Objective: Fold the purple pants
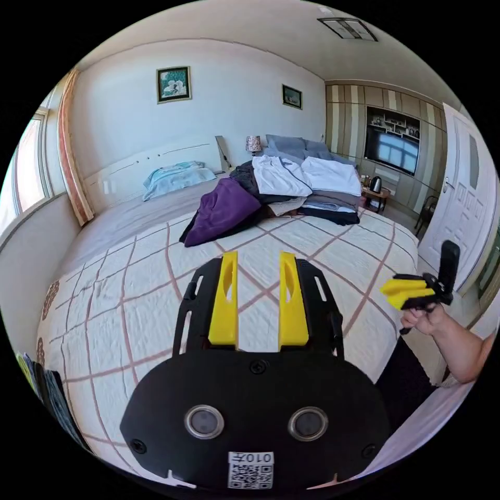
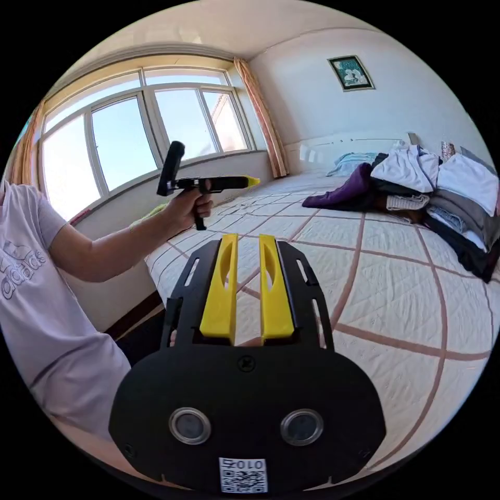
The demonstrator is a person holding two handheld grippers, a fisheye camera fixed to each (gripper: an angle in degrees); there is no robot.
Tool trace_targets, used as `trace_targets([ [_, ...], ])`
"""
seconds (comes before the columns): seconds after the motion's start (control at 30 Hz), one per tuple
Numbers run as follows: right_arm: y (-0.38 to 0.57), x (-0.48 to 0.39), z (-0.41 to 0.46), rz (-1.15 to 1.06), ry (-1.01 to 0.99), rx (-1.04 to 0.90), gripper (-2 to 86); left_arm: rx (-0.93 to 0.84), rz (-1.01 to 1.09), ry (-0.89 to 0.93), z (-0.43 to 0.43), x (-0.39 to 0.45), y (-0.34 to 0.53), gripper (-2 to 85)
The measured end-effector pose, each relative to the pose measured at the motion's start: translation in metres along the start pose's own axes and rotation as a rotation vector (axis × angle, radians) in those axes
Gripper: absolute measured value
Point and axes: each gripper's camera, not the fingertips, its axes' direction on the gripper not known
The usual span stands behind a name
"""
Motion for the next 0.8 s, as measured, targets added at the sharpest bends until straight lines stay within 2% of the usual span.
trace_targets([
  [0.2,0.046,0.092,0.023,0.147,-0.289,0.077,5.8,-0.122,0.05,-0.186,0.149,0.048,-0.131,15.4],
  [0.37,0.069,0.142,0.042,0.265,-0.356,0.12,5.2,-0.246,0.074,-0.274,0.266,0.072,-0.206,17.1],
  [0.47,0.077,0.155,0.052,0.276,-0.325,0.118,4.4,-0.375,0.076,-0.33,0.32,0.073,-0.225,16.2],
  [0.53,0.081,0.166,0.057,0.297,-0.34,0.118,4.2,-0.376,0.06,-0.337,0.33,0.069,-0.235,14.4],
  [0.7,0.085,0.187,0.073,0.331,-0.325,0.094,3.1,-0.324,-0.071,-0.159,0.315,0.023,-0.257,7.4],
  [0.8,0.086,0.196,0.081,0.335,-0.328,0.088,2.9,-0.24,-0.268,0.01,0.282,-0.04,-0.263,5.9],
])
